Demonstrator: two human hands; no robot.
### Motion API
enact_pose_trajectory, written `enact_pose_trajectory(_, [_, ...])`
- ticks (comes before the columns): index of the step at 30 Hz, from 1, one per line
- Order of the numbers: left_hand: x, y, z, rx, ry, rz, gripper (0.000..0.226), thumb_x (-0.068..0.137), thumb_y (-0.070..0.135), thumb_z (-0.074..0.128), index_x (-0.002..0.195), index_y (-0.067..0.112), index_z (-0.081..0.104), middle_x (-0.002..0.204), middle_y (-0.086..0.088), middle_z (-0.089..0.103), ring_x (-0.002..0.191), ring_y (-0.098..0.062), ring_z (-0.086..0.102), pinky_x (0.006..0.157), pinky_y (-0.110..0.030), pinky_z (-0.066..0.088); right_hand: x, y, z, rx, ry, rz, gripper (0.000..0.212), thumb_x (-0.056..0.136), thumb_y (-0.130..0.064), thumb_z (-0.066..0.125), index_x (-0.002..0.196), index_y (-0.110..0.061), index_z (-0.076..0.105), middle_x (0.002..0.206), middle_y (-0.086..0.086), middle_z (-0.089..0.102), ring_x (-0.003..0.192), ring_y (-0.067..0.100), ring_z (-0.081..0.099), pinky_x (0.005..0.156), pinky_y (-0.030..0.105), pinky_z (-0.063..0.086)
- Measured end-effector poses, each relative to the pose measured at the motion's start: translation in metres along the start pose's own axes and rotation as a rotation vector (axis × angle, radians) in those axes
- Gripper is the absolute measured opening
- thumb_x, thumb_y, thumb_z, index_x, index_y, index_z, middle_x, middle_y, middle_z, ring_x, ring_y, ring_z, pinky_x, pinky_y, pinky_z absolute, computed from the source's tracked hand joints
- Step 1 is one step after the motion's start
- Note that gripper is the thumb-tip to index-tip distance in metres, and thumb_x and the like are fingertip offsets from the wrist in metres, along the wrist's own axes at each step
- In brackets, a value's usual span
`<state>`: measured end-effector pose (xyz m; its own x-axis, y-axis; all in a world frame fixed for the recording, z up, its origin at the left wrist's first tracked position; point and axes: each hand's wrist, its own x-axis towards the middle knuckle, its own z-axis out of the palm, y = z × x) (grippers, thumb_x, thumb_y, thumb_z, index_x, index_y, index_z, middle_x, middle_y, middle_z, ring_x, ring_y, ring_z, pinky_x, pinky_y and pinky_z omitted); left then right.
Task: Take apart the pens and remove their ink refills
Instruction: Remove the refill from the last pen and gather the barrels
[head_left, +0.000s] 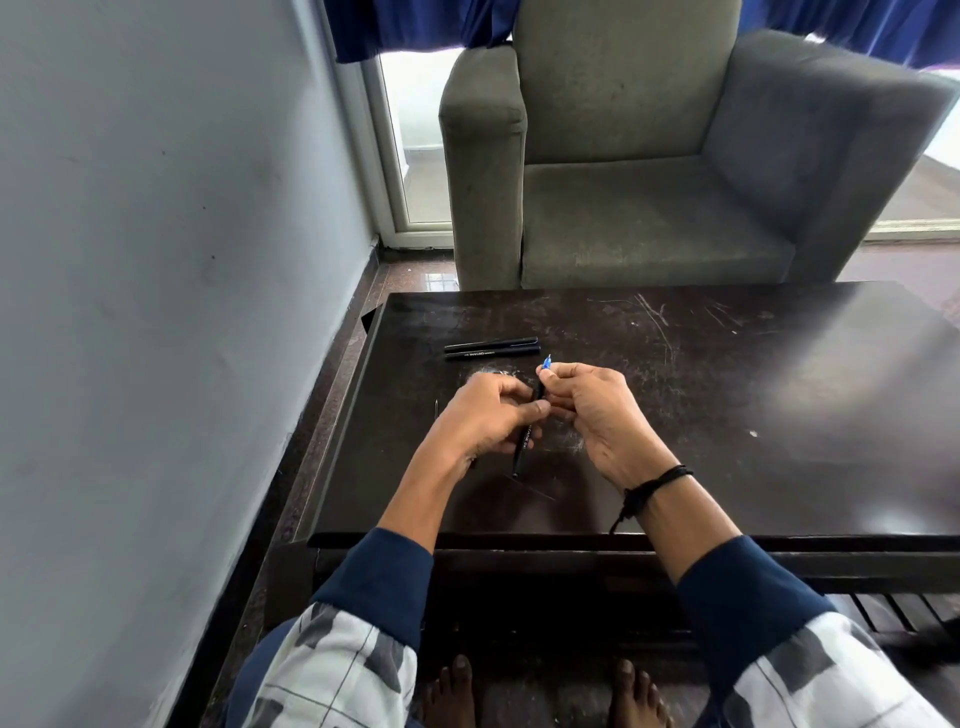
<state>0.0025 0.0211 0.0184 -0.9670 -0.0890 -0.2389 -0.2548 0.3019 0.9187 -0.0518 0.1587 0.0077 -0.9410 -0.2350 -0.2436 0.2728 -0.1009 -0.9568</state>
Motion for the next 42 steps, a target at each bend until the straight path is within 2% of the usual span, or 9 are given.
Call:
enact_pose_trajectory(5, [0.003, -0.003, -0.001, 0.021, 0.067, 0.014, 0.022, 0.089, 0.021, 0.077, 0.108, 0.012, 0.071, 0.082, -0.007, 0.078, 0.081, -0.019, 0.077, 0.083, -0.044, 0.063, -0.001, 0.002, 0.001, -0.081, 0.007, -0.025, 0.009, 0.091, -0.018, 0.075, 0.091, -0.01, 0.074, 0.069, -0.002, 0.069, 0.068, 0.013, 0.062, 0.075, 0.033, 0.053])
enact_pose_trajectory(9, [0.003, -0.003, -0.001, 0.038, 0.025, -0.003, 0.017, 0.09, 0.02, 0.076, 0.105, 0.013, 0.073, 0.08, -0.007, 0.078, 0.077, -0.016, 0.077, 0.078, -0.038, 0.061, -0.003, 0.002, 0.0, -0.083, 0.047, -0.066, 0.008, 0.087, -0.015, 0.078, 0.088, -0.008, 0.075, 0.067, -0.005, 0.068, 0.061, 0.005, 0.06, 0.062, 0.02, 0.05])
enact_pose_trajectory(13, [0.002, -0.002, -0.001, 0.025, 0.011, -0.007, 0.009, 0.093, 0.019, 0.072, 0.101, 0.014, 0.073, 0.08, -0.007, 0.078, 0.072, -0.013, 0.074, 0.072, -0.033, 0.057, -0.002, 0.002, -0.001, -0.047, 0.072, -0.064, 0.011, 0.087, -0.008, 0.077, 0.097, -0.01, 0.074, 0.085, 0.005, 0.076, 0.076, 0.013, 0.068, 0.068, 0.025, 0.052])
enact_pose_trajectory(20, [0.004, -0.004, -0.002, 0.014, 0.022, 0.003, 0.01, 0.093, 0.02, 0.072, 0.1, 0.013, 0.072, 0.079, -0.007, 0.078, 0.076, -0.016, 0.075, 0.084, -0.045, 0.061, -0.004, 0.002, 0.0, -0.068, 0.083, -0.053, 0.026, 0.08, -0.016, 0.085, 0.102, -0.013, 0.071, 0.078, -0.004, 0.074, 0.068, 0.008, 0.066, 0.067, 0.026, 0.049])
enact_pose_trajectory(25, [0.005, -0.005, -0.002, -0.005, 0.024, -0.008, 0.008, 0.094, 0.017, 0.071, 0.099, 0.012, 0.071, 0.08, -0.009, 0.077, 0.076, -0.018, 0.075, 0.084, -0.046, 0.061, -0.003, 0.001, -0.001, -0.054, 0.058, -0.07, 0.026, 0.087, -0.001, 0.074, 0.109, -0.011, 0.068, 0.092, 0.006, 0.079, 0.088, 0.02, 0.074, 0.084, 0.036, 0.057])
enact_pose_trajectory(30, [0.005, -0.005, -0.002, -0.021, 0.035, -0.006, 0.014, 0.094, 0.017, 0.071, 0.105, 0.009, 0.072, 0.087, -0.014, 0.078, 0.084, -0.025, 0.077, 0.085, -0.048, 0.062, -0.008, -0.001, 0.003, -0.053, 0.018, -0.057, 0.033, 0.084, -0.018, 0.082, 0.113, -0.014, 0.067, 0.087, -0.001, 0.077, 0.075, 0.009, 0.07, 0.081, 0.034, 0.056])
enact_pose_trajectory(33, [0.005, -0.005, -0.001, -0.037, 0.027, -0.008, 0.014, 0.094, 0.015, 0.071, 0.104, 0.006, 0.072, 0.088, -0.017, 0.077, 0.083, -0.025, 0.076, 0.084, -0.048, 0.062, -0.009, -0.001, 0.003, -0.063, 0.051, -0.066, 0.031, 0.084, -0.009, 0.08, 0.112, -0.012, 0.067, 0.079, -0.002, 0.075, 0.072, 0.01, 0.071, 0.077, 0.032, 0.056])
enact_pose_trajectory(37, [0.006, -0.006, -0.001, -0.027, 0.033, -0.012, 0.009, 0.094, 0.014, 0.07, 0.1, 0.008, 0.072, 0.081, -0.013, 0.076, 0.076, -0.022, 0.075, 0.085, -0.05, 0.062, -0.008, -0.003, 0.001, -0.05, 0.031, -0.06, 0.029, 0.088, 0.0, 0.072, 0.115, -0.011, 0.066, 0.095, 0.009, 0.078, 0.078, 0.014, 0.073, 0.071, 0.026, 0.056])
enact_pose_trajectory(42, [0.006, -0.006, -0.002, -0.003, 0.027, 0.007, 0.01, 0.095, 0.019, 0.07, 0.101, 0.012, 0.074, 0.081, -0.01, 0.077, 0.077, -0.019, 0.075, 0.084, -0.048, 0.062, -0.011, -0.004, 0.004, -0.077, 0.016, -0.06, 0.035, 0.084, -0.017, 0.081, 0.115, -0.015, 0.066, 0.09, 0.0, 0.076, 0.078, 0.01, 0.07, 0.078, 0.03, 0.054])
